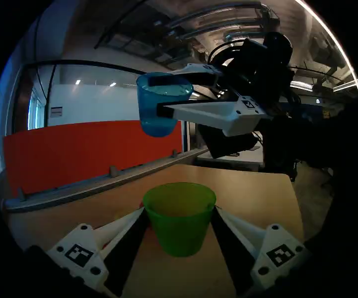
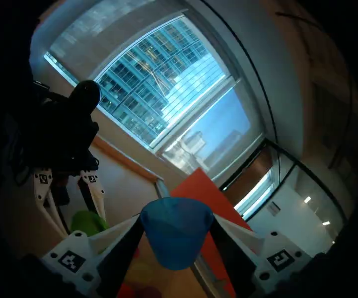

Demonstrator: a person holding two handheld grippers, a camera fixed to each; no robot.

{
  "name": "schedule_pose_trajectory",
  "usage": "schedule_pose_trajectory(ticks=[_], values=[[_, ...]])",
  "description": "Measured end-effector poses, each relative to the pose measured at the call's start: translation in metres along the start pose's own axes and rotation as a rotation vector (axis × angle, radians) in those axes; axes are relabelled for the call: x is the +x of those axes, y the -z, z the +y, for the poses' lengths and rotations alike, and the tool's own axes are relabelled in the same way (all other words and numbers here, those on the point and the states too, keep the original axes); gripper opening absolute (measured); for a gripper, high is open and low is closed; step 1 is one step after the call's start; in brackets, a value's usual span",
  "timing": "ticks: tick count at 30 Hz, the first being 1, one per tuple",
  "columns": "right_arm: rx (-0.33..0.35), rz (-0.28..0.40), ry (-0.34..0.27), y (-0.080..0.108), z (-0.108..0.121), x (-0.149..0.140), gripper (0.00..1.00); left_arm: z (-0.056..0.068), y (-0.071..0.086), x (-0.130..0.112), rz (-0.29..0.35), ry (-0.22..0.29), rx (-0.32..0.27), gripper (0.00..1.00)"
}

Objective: Pour water

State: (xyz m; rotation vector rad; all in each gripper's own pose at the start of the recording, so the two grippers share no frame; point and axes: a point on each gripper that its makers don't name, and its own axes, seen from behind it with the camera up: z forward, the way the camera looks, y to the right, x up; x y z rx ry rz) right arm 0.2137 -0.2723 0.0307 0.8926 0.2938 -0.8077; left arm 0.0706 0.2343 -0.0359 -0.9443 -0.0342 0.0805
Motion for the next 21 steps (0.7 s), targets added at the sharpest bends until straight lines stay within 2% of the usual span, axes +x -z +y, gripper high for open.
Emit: schedule_pose_trajectory(ticks=[21], values=[[-0.001, -0.040, 0.185, -0.0079, 0.0043, -0.0078, 0.91, 0.0016, -0.0009, 0.0043, 0.006, -0.002, -0.007, 0.85]])
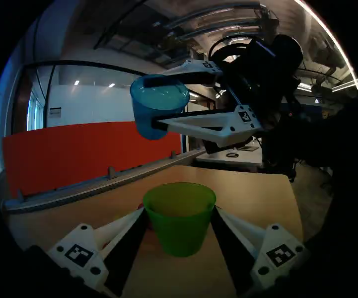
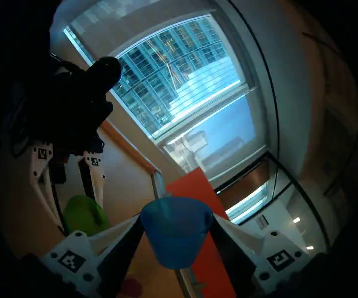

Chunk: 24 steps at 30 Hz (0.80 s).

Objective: Pour water

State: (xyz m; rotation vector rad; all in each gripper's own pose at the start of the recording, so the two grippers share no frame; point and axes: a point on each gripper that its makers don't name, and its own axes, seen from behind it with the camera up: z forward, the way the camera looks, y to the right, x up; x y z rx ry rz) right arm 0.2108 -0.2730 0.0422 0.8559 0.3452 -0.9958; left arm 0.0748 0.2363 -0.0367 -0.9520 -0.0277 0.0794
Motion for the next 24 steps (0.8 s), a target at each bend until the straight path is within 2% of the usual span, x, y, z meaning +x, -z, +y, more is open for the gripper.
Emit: schedule_pose_trajectory(ticks=[13, 24], values=[[-0.012, -0.013, 0.111, -0.0013, 0.0028, -0.0002, 0.91, 0.0023, 0.0000, 0.0011, 0.001, -0.002, -0.004, 0.84], [-0.022, -0.014, 0.153, -0.0009, 0.0054, 0.0019, 0.91, 0.0035, -0.0003, 0.0016, 0.002, -0.004, -0.006, 0.85]])
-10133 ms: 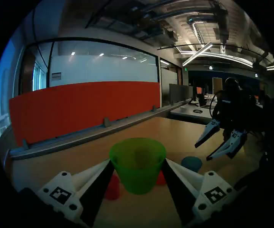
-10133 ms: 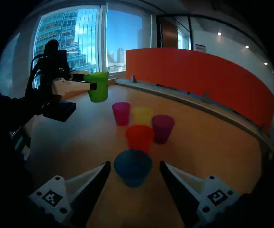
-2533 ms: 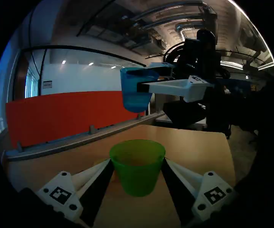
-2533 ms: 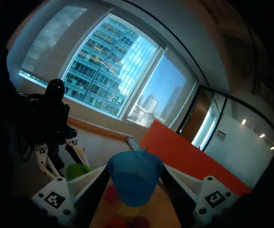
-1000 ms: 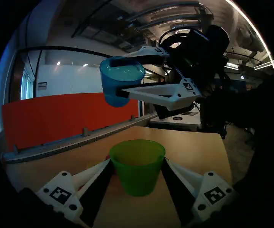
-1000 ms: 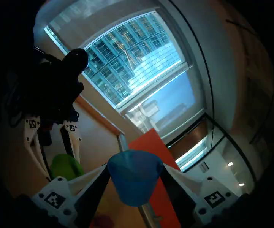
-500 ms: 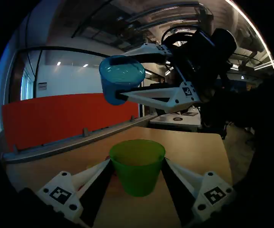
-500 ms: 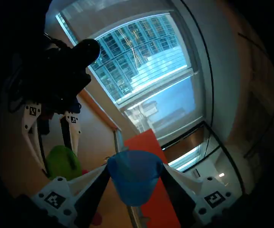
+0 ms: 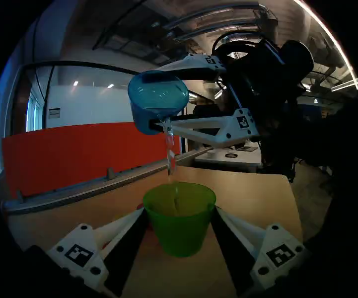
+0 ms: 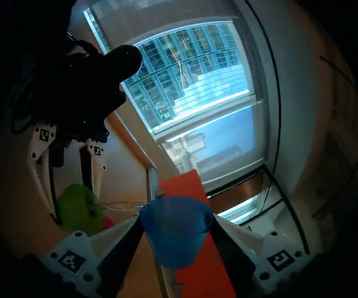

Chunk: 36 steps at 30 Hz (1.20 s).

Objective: Pour water

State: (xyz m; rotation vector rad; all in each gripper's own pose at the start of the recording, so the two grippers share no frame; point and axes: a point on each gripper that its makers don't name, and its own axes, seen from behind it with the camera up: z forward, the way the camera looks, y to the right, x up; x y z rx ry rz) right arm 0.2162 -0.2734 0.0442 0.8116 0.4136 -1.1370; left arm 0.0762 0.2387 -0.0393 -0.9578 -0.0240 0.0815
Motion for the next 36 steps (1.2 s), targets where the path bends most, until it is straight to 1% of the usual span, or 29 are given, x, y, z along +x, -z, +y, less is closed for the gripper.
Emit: schedule_pose_trajectory(ticks=[15, 27, 36], values=[[-0.005, -0.005, 0.046, -0.0009, 0.0032, -0.0005, 0.91, -0.0021, -0.0015, -0.0019, -0.001, 0.000, 0.006, 0.85], [-0.013, -0.010, 0.092, -0.0019, 0.0056, -0.0004, 0.91, 0.0008, -0.0016, -0.0004, -0.001, -0.004, 0.002, 0.84], [-0.022, -0.010, 0.113, -0.0020, 0.0091, 0.0000, 0.91, 0.0015, -0.0026, -0.0003, -0.002, -0.006, 0.000, 0.84]])
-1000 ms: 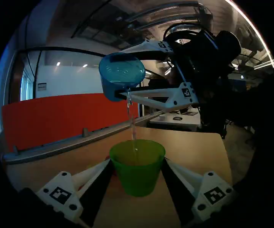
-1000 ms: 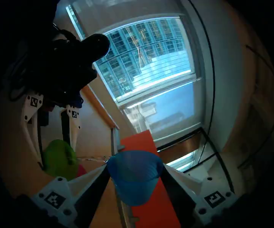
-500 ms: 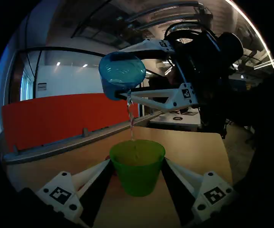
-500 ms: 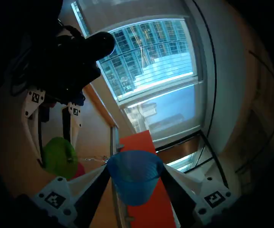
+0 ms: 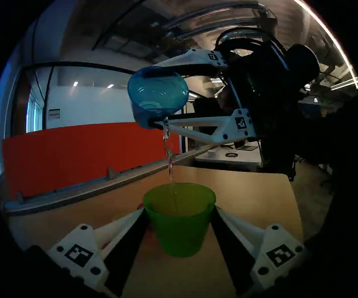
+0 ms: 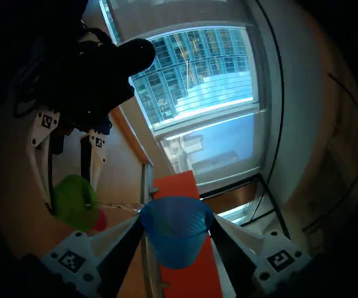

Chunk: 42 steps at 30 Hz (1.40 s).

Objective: Pour water

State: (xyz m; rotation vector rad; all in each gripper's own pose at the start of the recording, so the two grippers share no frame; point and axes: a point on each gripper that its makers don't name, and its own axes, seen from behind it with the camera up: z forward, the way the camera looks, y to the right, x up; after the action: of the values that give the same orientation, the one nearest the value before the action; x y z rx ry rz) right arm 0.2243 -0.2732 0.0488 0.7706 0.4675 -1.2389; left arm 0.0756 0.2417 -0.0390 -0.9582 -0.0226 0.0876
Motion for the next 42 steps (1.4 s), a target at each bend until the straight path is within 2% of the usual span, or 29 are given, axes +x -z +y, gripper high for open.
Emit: schedule_pose_trajectory(ticks=[19, 42], values=[[-0.015, -0.003, 0.056, -0.001, 0.008, 0.003, 0.91, 0.002, 0.000, 0.001, 0.002, -0.002, -0.003, 0.84], [-0.036, -0.013, 0.157, 0.000, 0.014, 0.008, 0.91, 0.001, -0.002, 0.002, 0.002, -0.008, 0.001, 0.84]])
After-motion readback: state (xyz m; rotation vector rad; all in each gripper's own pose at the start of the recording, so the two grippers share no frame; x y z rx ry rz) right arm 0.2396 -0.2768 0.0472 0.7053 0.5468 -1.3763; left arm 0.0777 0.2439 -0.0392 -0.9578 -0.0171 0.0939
